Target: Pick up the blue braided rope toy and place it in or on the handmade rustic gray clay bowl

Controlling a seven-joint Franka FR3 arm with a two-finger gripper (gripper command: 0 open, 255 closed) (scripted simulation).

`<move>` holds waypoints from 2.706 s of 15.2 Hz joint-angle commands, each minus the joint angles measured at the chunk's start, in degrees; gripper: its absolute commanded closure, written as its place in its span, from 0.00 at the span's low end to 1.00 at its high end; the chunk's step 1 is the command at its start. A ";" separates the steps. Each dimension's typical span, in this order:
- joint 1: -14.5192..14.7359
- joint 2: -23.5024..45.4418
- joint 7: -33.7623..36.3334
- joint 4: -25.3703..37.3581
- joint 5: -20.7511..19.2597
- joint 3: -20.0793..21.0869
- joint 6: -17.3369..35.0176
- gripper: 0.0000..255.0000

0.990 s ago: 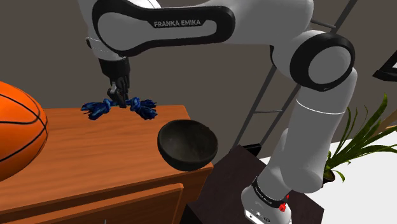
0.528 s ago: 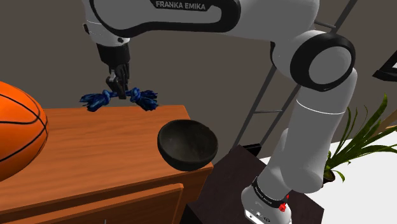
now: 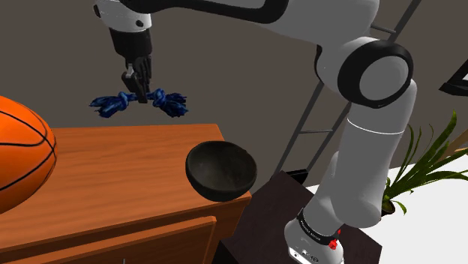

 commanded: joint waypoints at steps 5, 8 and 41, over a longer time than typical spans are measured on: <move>-1.23 -7.99 -0.42 -8.43 2.43 0.25 0.85 1.00; -1.89 -15.82 -0.96 -17.62 4.90 0.11 2.70 1.00; 1.26 -46.74 -2.42 -57.16 13.69 -1.13 12.54 1.00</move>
